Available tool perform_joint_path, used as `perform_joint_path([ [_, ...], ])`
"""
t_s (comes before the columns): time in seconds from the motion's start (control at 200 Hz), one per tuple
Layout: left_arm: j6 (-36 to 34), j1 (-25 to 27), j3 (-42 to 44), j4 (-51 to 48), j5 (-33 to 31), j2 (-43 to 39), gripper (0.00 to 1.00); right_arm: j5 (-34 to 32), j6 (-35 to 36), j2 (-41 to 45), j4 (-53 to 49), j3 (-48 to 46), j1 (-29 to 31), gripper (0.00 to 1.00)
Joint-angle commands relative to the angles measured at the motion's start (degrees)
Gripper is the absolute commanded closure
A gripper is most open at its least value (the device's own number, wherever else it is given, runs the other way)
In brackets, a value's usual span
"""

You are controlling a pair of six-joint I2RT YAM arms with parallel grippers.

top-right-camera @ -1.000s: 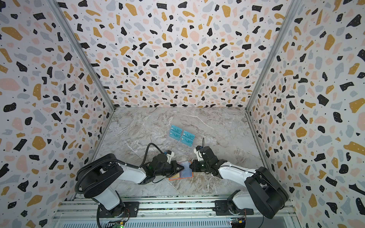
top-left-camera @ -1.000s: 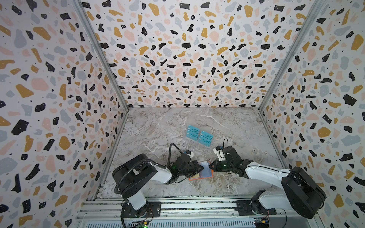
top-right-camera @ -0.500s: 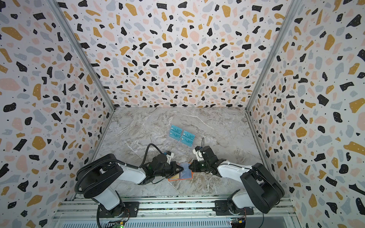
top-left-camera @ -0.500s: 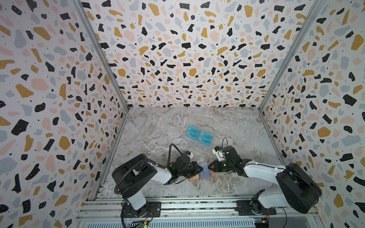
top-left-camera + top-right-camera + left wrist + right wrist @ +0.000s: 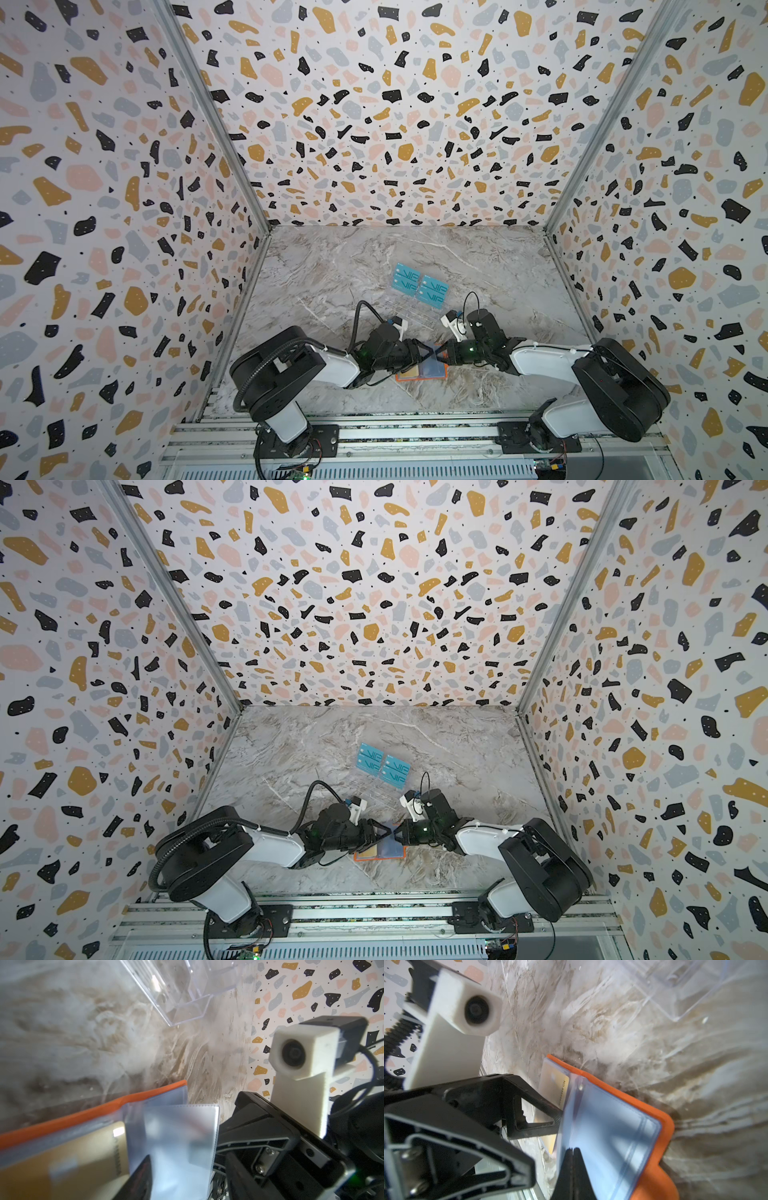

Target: Put the credit cards into the card holder

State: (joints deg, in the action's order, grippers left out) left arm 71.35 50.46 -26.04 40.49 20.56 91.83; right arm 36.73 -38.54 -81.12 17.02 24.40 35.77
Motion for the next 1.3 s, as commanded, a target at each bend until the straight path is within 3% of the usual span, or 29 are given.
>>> perform_joint_path([
  [0.0,-1.7,-0.2,-2.3,-3.3,-0.2,-2.9,0.36,1.4,-0.1,1.7,0.7,-0.6,0.4,0.97],
  [0.175,-4.2,-0.3,-4.7,-16.7,-1.3,-6.5,0.3,2.1,0.7,0.9,0.7,-0.2,1.1,0.97],
  [0.36,-12.3,-1.0,-8.4,-33.4,-6.6,-10.8,0.3,2.4,0.6,-0.3,2.2,1.5,4.0,0.97],
  [0.471,-14.6,-2.8,-9.0,-37.9,-8.3,-14.5,0.31,1.2,0.1,-0.7,2.5,2.2,5.6,0.97],
  [0.651,-15.3,-6.1,-6.5,-38.5,-9.4,-20.5,0.48,-0.5,0.4,-3.8,2.5,4.0,7.5,0.97],
  [0.831,-16.3,-6.3,-6.5,-38.7,-7.1,-20.9,0.58,-1.7,1.0,-7.1,2.6,5.7,8.9,0.97],
  [1.016,-15.8,-5.9,-4.9,-35.7,-4.9,-18.9,0.72,-2.0,1.1,-9.4,2.4,7.3,10.3,0.97],
  [1.296,-15.7,-3.7,-5.2,-31.6,-4.0,-12.3,0.8,-2.8,2.0,-9.2,-0.2,8.9,10.7,0.97],
])
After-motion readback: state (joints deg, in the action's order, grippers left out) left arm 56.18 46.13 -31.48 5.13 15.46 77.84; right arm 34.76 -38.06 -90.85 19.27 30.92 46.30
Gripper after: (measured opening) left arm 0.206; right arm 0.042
